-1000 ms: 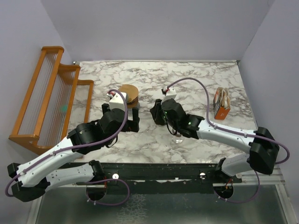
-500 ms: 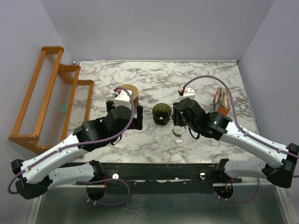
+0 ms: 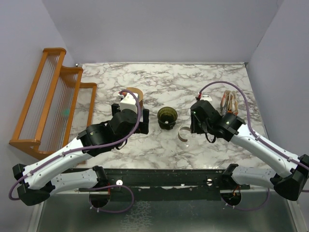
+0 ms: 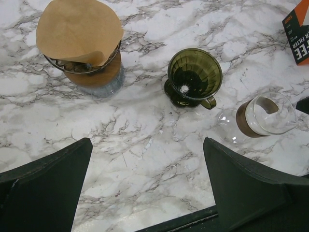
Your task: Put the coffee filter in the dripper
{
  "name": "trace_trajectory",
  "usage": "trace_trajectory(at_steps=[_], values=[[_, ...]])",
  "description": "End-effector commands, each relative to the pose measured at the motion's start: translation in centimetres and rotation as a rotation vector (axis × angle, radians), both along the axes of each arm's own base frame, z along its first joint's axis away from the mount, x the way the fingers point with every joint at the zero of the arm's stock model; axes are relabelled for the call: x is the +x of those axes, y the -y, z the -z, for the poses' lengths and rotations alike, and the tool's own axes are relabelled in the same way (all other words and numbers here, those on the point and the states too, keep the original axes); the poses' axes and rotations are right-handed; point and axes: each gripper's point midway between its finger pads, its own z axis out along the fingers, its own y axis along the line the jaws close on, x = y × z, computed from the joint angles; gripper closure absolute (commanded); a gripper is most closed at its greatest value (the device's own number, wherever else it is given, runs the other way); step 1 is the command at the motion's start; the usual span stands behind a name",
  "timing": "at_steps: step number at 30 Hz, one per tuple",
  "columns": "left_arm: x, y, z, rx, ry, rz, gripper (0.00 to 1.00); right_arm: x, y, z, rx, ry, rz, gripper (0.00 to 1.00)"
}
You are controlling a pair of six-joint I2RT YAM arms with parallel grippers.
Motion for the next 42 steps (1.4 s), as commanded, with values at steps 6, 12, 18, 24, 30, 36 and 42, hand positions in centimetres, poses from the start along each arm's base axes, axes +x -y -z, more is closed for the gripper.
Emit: trace_trajectory(at_steps=[6, 12, 18, 24, 30, 36, 42], values=[[-0.1, 0.5, -0.9, -0.035, 0.005, 0.024, 0.01, -0.3, 0.6, 3.3, 0.002, -0.126, -0.017, 0.59], [-0.1, 0.6, -1.0, -0.034, 0.007, 0.025, 0.01, 0.5, 0.8, 4.2, 0.011, -0.136, 0.001, 0.62], [-0.1, 0.5, -1.1, -0.036, 0.01, 0.029, 0.01, 1.3, 0.6, 4.4, 0.021, -0.132, -0.001, 0.68], [-0.3, 0.4, -0.9, -0.039, 0.005, 0.032, 0.01, 2.1, -0.4, 4.5, 0.028, -0.143, -0.022, 0.75], [-0.5, -0.3, -0.9, -0.044, 0.011, 0.022, 0.01, 2.4, -0.4, 4.6, 0.017, -0.146, -0.028, 0.86], [-0.6, -0.4, -0.8, -0.043, 0.009, 0.019, 0.01, 2.2, -1.2, 4.0, 0.033, -0.155, -0.083, 0.99], [-0.6, -0.4, -0.7, -0.047, 0.006, 0.016, 0.01, 2.2, -3.0, 2.2, 0.092, -0.127, -0.194, 0.99]])
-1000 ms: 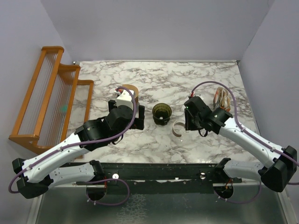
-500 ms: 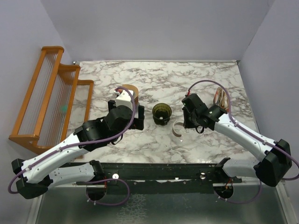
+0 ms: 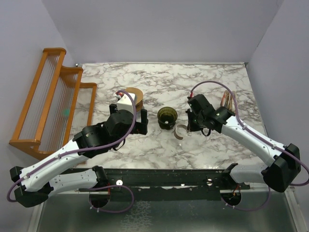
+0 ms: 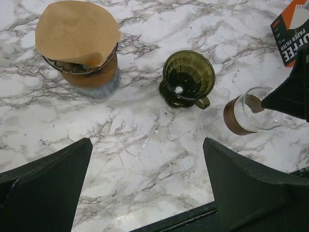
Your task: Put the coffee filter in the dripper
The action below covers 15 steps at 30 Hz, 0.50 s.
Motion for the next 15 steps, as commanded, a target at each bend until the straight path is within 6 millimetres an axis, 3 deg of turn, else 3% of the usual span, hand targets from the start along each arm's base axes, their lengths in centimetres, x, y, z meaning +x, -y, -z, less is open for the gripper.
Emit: trace_trajectory(at_steps=[1, 5, 15], values=[[-0.1, -0.2, 0.0, -0.013, -0.001, -0.003, 0.01, 0.5, -2.3, -2.7, 0.095, 0.043, -0.104, 0.99], [-0.2, -0.2, -0.1, -0.019, -0.001, 0.0, 0.01, 0.5, -2.8, -3.2, 0.084, 0.036, -0.144, 1.0], [-0.3, -0.4, -0.4, -0.035, 0.003, -0.003, 0.01, -0.7, -6.3, -3.6, 0.036, 0.059, -0.23, 1.0]])
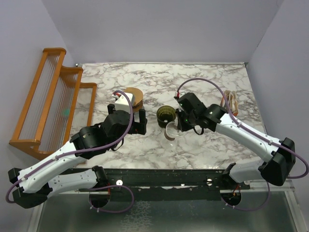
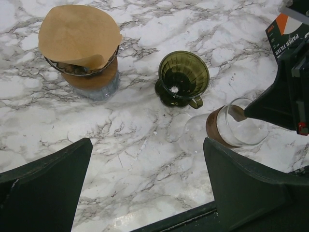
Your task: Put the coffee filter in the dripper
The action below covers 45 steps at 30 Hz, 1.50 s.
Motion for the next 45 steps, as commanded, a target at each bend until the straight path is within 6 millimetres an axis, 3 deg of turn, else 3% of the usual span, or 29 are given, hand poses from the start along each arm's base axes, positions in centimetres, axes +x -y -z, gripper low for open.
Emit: trace_trajectory(at_steps=[1, 23, 31, 38, 45], values=[[-0.2, -0.2, 0.1, -0.011, -0.006, 0.001, 0.01, -0.1, -1.7, -0.7, -0.013, 0.028, -0.028, 1.0], [-0.1, -0.1, -0.1, 0.002, -0.001, 0.004, 0.01, -1.2, -5.4, 1.4, -0.076, 0.069, -0.053, 1.0], [0.0, -0.1, -0.2, 0.004, -0.001, 0.006, 0.01, -1.3, -5.6, 2.2, -0.095, 0.068, -0.045, 0.99], [0.0, -0.1, 0.0, 0.01, -0.002, 0.004, 0.01, -1.3, -5.7, 2.4, -0.091, 0.063, -0.043, 0.84], [0.0, -0.1, 0.0, 0.012, -0.003, 0.004, 0.01, -0.9, -5.8, 0.9, -0.07, 0.087, -0.023, 0.68]])
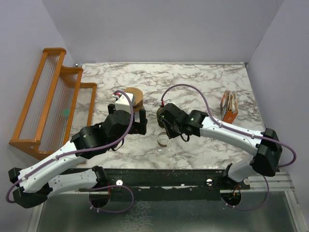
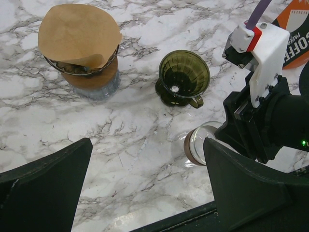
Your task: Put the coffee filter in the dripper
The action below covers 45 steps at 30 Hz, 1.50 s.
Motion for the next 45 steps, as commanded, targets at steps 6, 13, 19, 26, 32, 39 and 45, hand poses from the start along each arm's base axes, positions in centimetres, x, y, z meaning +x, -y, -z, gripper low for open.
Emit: trace_trajectory(at_steps=[6, 13, 19, 26, 32, 39, 45], values=[[0.1, -0.1, -0.1, 0.018, 0.001, 0.002, 0.01, 2.5, -0.4, -7.0, 0.104, 0.176, 0.086, 0.58], [0.3, 0.0, -0.7, 0.023, 0.011, 0.005, 0.01, 5.9, 2.1, -10.4, 0.076, 0.298, 0.19, 0.56], [0.3, 0.3, -0.7, 0.029, 0.003, 0.012, 0.01, 9.1, 4.3, -8.3, 0.101, 0.23, 0.245, 0.56], [0.0, -0.4, -0.6, 0.015, 0.004, -0.006, 0.01, 11.1, 5.1, -3.9, 0.221, 0.078, 0.305, 0.54], [-0.4, -0.5, -0.4, -0.01, -0.009, 0.002, 0.01, 12.0, 3.9, -1.9, 0.321, 0.015, 0.345, 0.53], [-0.8, -0.7, 0.1, -0.03, -0.023, 0.005, 0.01, 13.2, 2.9, 0.7, 0.361, -0.042, 0.399, 0.53], [-1.0, -1.0, 0.0, -0.028, -0.022, 0.002, 0.01, 13.7, 3.6, 2.8, 0.347, -0.056, 0.466, 0.52]])
